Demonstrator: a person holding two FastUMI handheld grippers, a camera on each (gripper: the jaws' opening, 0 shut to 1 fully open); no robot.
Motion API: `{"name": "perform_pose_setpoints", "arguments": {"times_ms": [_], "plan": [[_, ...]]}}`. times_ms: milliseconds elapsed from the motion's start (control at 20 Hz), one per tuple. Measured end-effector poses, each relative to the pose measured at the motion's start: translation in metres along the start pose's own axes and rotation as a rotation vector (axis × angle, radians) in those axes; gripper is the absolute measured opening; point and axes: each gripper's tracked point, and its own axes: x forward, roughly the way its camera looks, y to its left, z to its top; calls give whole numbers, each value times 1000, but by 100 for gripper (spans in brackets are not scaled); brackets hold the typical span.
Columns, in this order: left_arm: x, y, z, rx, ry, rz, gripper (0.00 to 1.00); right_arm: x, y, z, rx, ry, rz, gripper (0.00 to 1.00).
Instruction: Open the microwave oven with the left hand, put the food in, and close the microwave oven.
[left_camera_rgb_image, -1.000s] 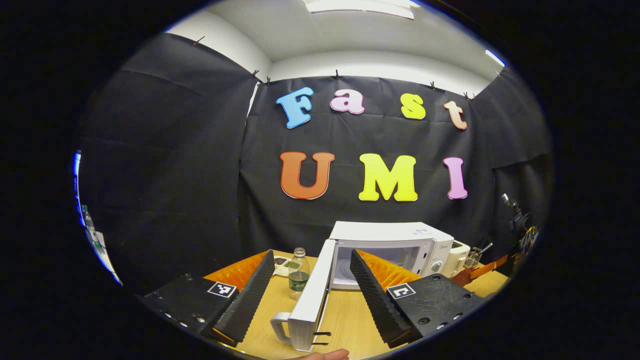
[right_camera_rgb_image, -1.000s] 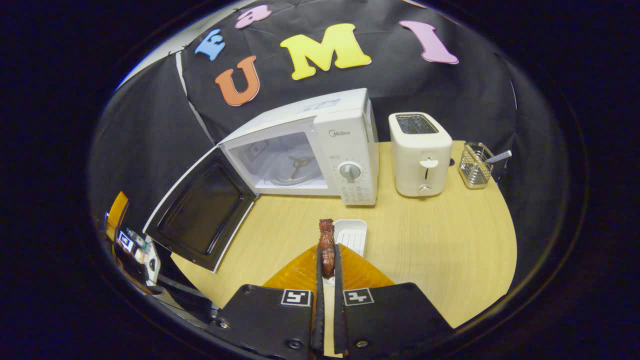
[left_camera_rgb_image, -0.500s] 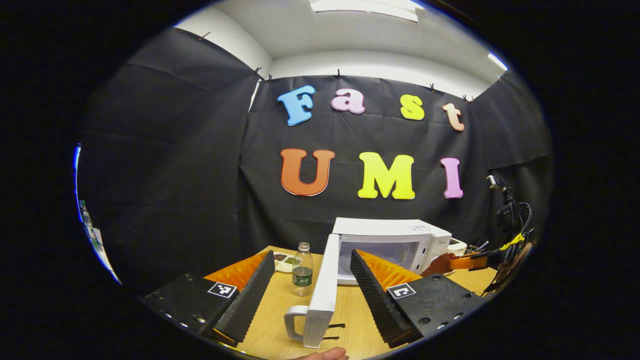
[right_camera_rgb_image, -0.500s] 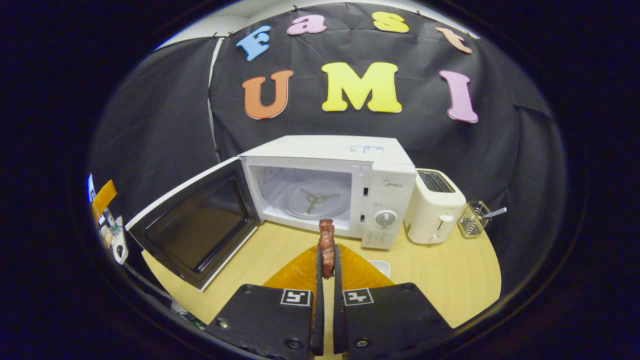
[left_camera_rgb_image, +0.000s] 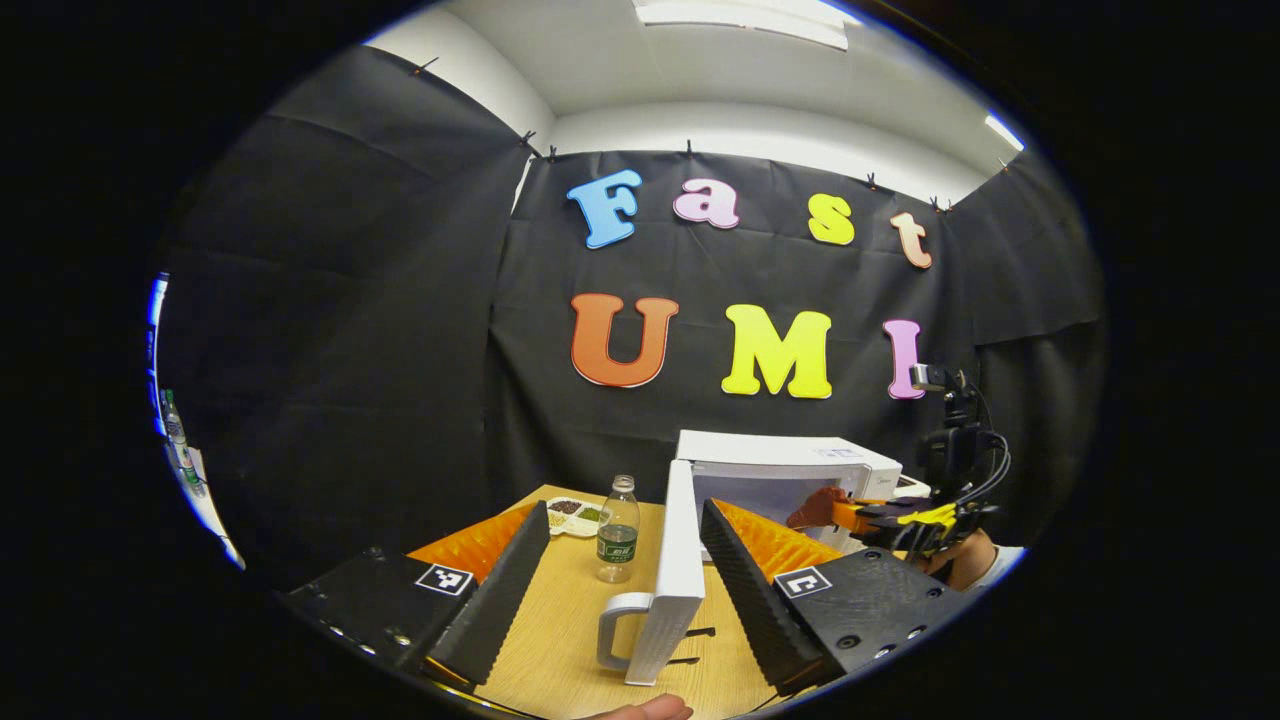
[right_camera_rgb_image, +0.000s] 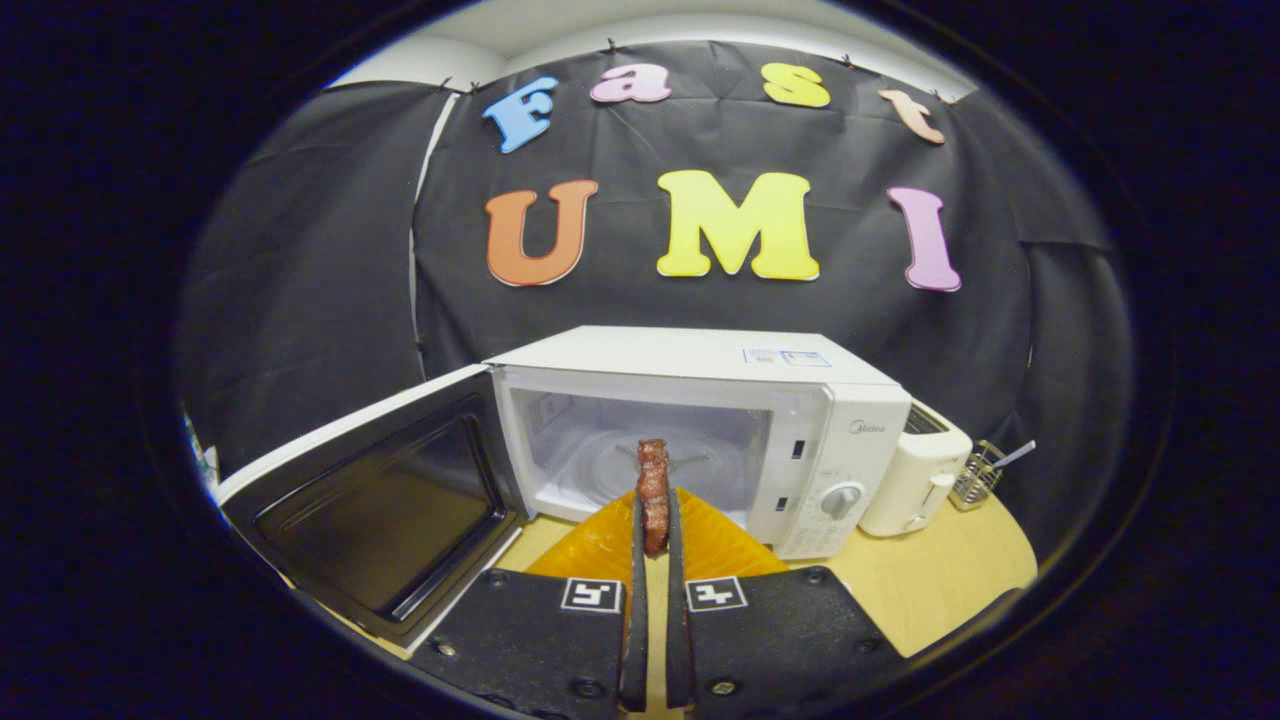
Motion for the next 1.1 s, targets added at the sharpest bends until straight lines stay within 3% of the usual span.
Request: {"name": "perform_pose_setpoints", "arguments": {"times_ms": [400, 700, 900, 1100], "plan": [[-4, 32, -7, 42, 29, 69, 93, 108, 35, -2, 195, -43, -16, 10], [-1, 52, -10, 53, 43, 122, 93, 170, 30, -7, 622, -31, -4, 10], [-1, 44, -12, 57, 60, 116, 94, 198, 11, -16, 827, -61, -78, 11], [-3, 42, -12, 21, 76, 113, 94, 221, 7, -43, 957, 3, -126, 11]]}}
